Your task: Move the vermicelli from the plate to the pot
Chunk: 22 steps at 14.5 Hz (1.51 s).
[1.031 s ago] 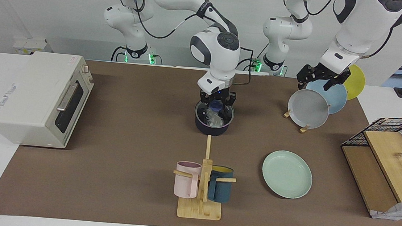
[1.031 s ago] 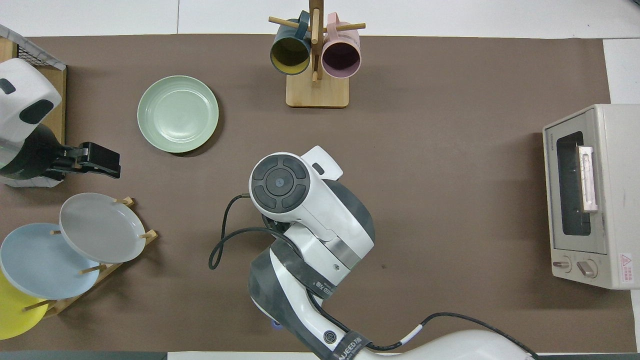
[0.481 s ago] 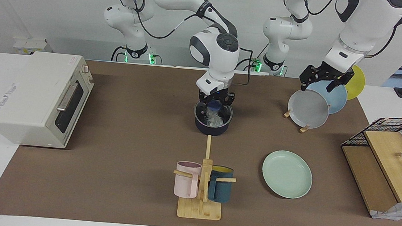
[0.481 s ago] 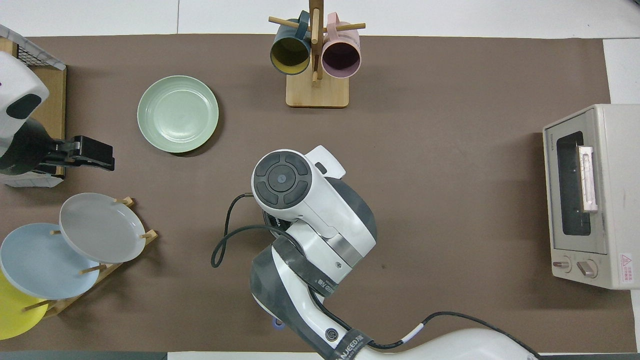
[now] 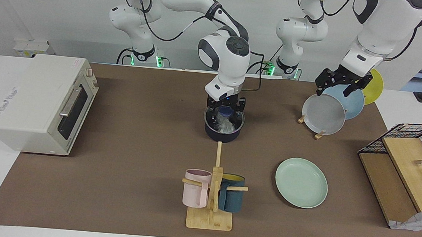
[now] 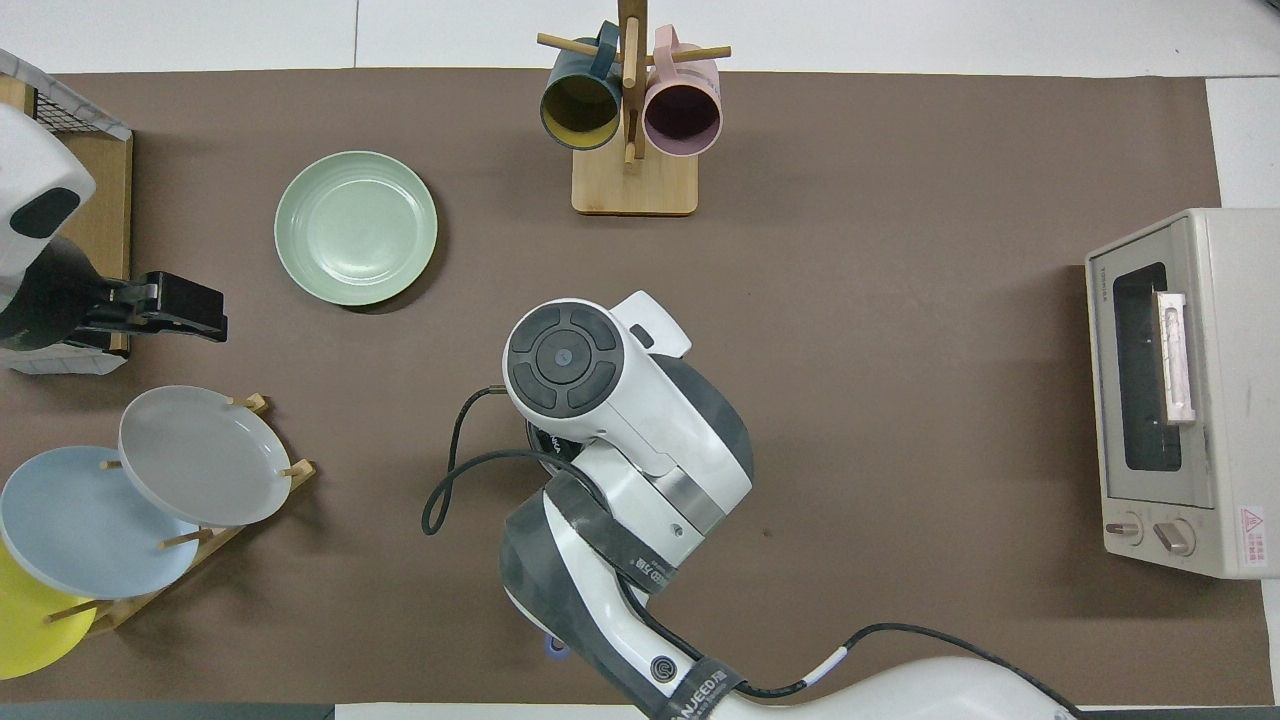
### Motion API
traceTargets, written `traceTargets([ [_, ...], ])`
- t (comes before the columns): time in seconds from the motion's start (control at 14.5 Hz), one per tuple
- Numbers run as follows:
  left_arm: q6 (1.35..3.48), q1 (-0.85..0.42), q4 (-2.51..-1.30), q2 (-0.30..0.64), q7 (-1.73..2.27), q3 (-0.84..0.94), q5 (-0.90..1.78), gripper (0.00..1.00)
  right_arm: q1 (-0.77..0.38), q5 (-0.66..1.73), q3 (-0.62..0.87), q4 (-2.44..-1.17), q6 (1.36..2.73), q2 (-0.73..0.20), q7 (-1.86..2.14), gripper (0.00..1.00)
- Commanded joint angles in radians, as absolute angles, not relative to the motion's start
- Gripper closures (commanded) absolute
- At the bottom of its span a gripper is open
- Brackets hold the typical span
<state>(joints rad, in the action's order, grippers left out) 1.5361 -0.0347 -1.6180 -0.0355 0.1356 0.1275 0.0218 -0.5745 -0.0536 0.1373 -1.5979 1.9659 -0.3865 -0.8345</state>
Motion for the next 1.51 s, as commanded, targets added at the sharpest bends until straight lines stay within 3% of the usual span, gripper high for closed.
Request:
traceTargets([
  [0.0,1.531,-0.04,-1.64,-0.058,0.133,0.12,0.008,0.0,-0.5,-0.057,0.144,-1.578,1.915,-0.339,-0.809,0.0],
  [0.62,1.54,-0.032,-1.64,-0.06,0.132,0.118,0.008,0.0,-0.114,-0.043,0.141,-1.588,1.571,-0.086,-0.294,0.0],
  [0.83,1.542,-0.032,-1.64,-0.06,0.132,0.118,0.006,0.0,-0.097,-0.043,0.065,-1.588,1.49,-0.026,-0.165,0.0],
  [1.1,1.536,-0.034,-1.64,-0.06,0.132,0.118,0.006,0.0,-0.048,-0.041,0.014,-1.681,1.525,0.011,-0.02,0.0],
  [1.44,1.536,-0.034,-1.64,-0.06,0.132,0.118,0.006,0.0,-0.038,-0.037,-0.071,-1.684,1.534,0.047,0.043,0.0],
])
